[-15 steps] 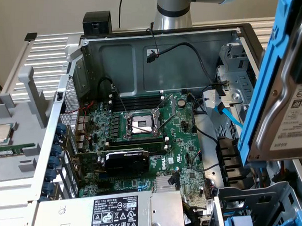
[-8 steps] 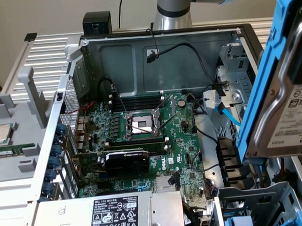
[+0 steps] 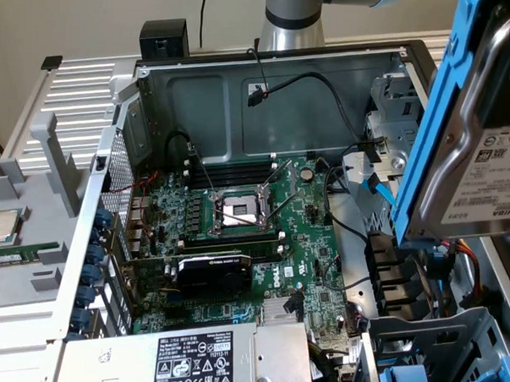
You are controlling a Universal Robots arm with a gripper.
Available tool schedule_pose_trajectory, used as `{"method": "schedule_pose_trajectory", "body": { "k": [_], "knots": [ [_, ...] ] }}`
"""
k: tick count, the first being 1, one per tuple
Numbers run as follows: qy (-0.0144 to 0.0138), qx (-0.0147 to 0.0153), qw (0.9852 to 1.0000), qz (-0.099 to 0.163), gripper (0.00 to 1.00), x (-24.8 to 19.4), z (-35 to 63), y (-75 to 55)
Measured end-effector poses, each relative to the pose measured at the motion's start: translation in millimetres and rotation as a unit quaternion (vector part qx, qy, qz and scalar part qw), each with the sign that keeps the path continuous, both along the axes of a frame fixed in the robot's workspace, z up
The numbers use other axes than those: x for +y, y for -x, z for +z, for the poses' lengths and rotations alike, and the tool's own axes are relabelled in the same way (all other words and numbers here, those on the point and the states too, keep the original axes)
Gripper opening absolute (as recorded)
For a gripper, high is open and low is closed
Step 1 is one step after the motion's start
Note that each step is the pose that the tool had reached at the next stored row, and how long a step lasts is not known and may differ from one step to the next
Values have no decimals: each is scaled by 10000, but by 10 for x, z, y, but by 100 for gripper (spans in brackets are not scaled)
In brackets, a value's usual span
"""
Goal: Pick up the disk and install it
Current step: 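Insert the disk into the insertion slot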
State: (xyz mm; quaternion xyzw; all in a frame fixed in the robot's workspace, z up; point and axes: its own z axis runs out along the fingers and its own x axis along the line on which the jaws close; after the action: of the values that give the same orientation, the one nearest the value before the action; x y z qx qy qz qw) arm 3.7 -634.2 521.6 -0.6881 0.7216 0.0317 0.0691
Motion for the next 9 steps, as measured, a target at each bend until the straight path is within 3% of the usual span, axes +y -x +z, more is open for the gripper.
{"method": "schedule_pose_trajectory", "body": {
  "k": [1, 3, 7, 9],
  "knots": [
    [-24, 0, 10000, -2, 37, -25, -14, 0],
    [-43, 0, 10000, -7, 37, -76, -46, 0],
    [-46, 0, 10000, -13, 37, -114, -89, 1],
    [-31, 0, 10000, -14, 37, -114, -95, 0]
  ]
}}
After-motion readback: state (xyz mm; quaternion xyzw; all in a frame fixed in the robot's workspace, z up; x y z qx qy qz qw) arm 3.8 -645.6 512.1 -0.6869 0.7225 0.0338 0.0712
